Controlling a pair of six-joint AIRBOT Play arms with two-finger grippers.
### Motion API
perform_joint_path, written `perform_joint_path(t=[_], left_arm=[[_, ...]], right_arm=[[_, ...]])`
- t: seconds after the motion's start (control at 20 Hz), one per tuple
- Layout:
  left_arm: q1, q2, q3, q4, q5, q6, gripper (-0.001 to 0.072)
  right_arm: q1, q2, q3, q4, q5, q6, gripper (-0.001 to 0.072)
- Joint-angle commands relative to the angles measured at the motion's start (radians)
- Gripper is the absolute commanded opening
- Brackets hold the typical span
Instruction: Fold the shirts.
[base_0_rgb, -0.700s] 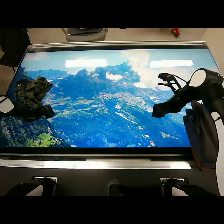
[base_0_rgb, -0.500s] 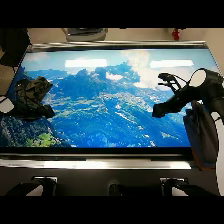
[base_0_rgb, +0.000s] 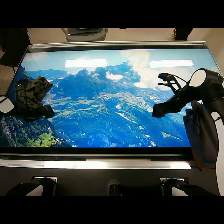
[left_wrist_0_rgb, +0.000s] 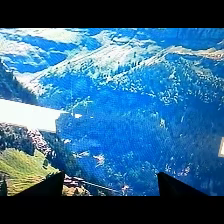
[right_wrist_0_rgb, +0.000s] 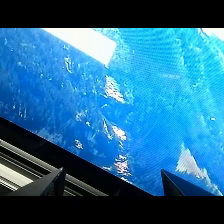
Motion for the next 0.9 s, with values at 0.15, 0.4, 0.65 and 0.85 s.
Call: perform_joint_path(t=[0.15,0.4,0.65,0.85], left_arm=[[-0.001,-0.003,-0.006,-0.018,0.153,0.0,0.066],[0.008,-0.019,0.003,-0.056,0.314,-0.053,0.072],[0.34,-0.2,0.265,-0.118,0.327,-0.261,0.072],[0.534,-0.425,0.414,-0.163,0.131,-0.275,0.072]], right_arm=[[0.001,0.0,0.0,0.0,-0.015,0.0,0.0689],[0.001,-0.001,0.0,-0.011,-0.028,0.0,0.0688],[0.001,0.0,0.0,-0.072,0.041,0.0,0.0688],[0.001,0.0,0.0,-0.072,0.103,0.0,0.0688]])
